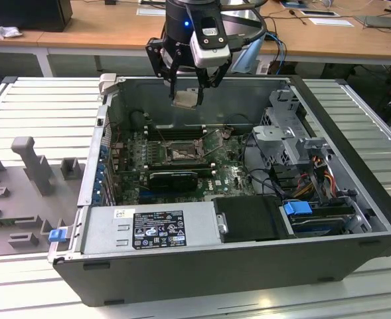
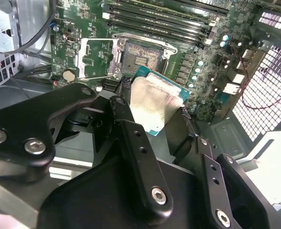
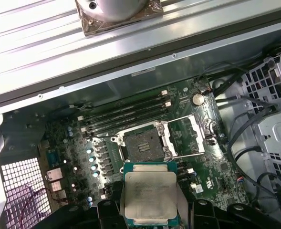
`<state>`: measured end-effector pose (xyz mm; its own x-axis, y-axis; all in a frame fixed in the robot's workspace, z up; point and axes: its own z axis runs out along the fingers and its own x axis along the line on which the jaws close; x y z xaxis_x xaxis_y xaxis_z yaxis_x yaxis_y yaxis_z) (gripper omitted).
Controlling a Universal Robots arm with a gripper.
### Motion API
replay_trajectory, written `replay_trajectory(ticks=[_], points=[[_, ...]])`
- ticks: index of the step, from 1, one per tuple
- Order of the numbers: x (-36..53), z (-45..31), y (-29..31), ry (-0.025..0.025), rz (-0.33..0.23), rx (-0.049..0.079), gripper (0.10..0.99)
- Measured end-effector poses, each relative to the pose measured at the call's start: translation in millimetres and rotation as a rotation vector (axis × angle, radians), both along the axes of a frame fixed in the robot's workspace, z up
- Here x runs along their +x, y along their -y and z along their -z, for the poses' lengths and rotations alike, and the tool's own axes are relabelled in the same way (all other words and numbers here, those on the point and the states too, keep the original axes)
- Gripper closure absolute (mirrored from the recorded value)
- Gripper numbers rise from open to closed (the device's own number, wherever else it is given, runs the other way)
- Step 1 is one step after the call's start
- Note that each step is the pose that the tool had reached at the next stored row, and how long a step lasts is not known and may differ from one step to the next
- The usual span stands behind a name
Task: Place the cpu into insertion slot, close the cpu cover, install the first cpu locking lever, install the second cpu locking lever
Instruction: 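Place the cpu into insertion slot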
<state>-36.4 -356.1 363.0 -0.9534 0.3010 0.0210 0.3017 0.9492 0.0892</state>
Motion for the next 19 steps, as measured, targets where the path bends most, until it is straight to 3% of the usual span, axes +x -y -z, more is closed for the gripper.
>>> replay_trajectory(ticks=[19], points=[[0.0,0.0,0.0,0.0000,0.043,0.000,0.557]])
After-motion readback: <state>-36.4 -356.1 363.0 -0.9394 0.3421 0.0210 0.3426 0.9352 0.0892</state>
